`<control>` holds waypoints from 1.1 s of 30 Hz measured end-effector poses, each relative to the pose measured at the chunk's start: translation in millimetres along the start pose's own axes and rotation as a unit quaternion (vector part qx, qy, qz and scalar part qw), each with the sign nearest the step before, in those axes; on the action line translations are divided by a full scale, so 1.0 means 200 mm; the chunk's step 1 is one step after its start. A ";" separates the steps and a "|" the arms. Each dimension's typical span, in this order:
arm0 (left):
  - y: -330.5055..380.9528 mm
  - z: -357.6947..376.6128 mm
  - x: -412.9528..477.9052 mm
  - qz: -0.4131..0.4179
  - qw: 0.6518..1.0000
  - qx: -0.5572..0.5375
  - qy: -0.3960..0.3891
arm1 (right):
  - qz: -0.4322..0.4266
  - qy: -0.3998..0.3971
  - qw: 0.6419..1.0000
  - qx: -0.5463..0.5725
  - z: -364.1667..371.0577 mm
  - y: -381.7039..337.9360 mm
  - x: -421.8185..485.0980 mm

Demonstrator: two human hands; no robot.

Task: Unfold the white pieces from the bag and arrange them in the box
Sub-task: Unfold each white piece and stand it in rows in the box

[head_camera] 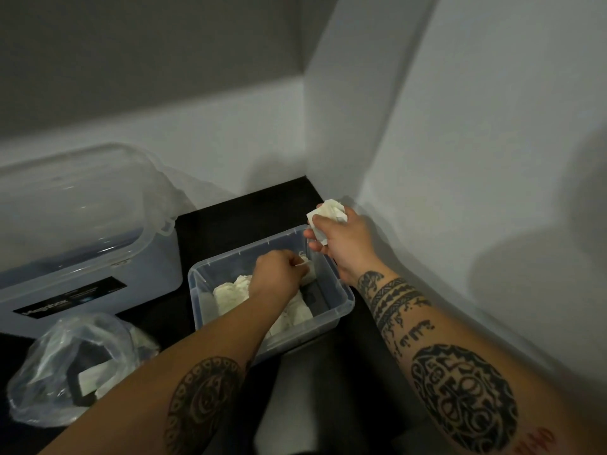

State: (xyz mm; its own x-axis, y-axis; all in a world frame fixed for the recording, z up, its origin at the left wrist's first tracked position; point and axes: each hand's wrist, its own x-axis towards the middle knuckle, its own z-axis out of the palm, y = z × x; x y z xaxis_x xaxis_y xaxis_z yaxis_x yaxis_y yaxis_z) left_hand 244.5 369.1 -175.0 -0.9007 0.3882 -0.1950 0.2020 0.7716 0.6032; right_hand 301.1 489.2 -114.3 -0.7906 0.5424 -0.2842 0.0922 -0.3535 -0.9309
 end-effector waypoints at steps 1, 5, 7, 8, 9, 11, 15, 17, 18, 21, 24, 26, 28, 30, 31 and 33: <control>0.01 0.00 0.00 0.001 1.000 0.005 -0.001 | 0.000 0.000 1.000 0.002 0.00 0.00 0.01; 0.01 0.01 0.02 -0.004 1.000 0.025 -0.017 | 0.006 0.005 1.000 0.002 0.00 0.01 0.02; 0.00 0.01 0.03 -0.016 0.999 0.037 -0.020 | 0.008 0.005 1.000 0.006 0.00 0.01 0.02; 0.00 0.02 0.03 -0.022 0.999 0.042 -0.019 | 0.010 0.006 1.000 0.006 0.00 0.01 0.02; -0.01 0.02 0.03 -0.027 0.999 0.043 -0.015 | 0.011 0.006 1.000 0.004 0.00 0.01 0.02; 0.00 0.02 0.03 -0.032 0.999 0.038 -0.006 | 0.011 0.007 1.000 0.000 0.00 0.01 0.02; 0.00 0.00 0.01 -0.020 0.999 0.035 0.008 | 0.013 0.001 1.000 0.010 -0.01 0.01 0.02; 0.00 -0.01 -0.01 -0.008 0.999 0.033 0.022 | 0.016 -0.002 1.000 0.021 -0.01 0.00 0.01; 0.01 -0.02 -0.02 -0.001 0.999 0.030 0.030 | 0.018 -0.006 0.999 0.034 -0.01 -0.01 0.00; 0.00 -0.06 -0.06 0.021 0.998 0.023 0.053 | 0.028 -0.029 0.996 0.084 -0.01 -0.02 -0.02; -0.02 -0.11 -0.09 0.046 0.994 -0.034 0.091 | 0.046 -0.062 0.986 0.150 -0.01 -0.03 -0.04; 0.02 -0.18 -0.11 0.054 0.982 -0.127 0.129 | 0.058 -0.081 0.983 0.157 -0.01 -0.02 -0.05; 0.07 -0.26 -0.12 0.047 0.957 -0.247 0.147 | 0.068 -0.095 0.982 0.149 0.01 0.00 -0.06; 0.11 -0.34 -0.12 0.030 0.926 -0.359 0.113 | 0.071 -0.108 0.981 0.146 0.04 0.01 -0.08; 0.12 -0.38 -0.12 0.027 0.918 -0.386 0.085 | 0.070 -0.118 0.980 0.145 0.05 0.01 -0.08; 0.12 -0.43 -0.12 0.049 0.920 -0.386 0.044 | 0.067 -0.141 0.979 0.130 0.08 0.01 -0.10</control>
State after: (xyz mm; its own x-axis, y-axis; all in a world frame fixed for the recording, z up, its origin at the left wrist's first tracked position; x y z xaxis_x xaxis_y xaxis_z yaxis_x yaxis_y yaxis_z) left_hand 238.9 335.0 -89.6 -0.9275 0.3677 -0.0677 -0.0190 0.1344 0.9907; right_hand 306.9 465.6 -105.9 -0.9209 0.2588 -0.2916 0.0784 -0.6096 -0.7888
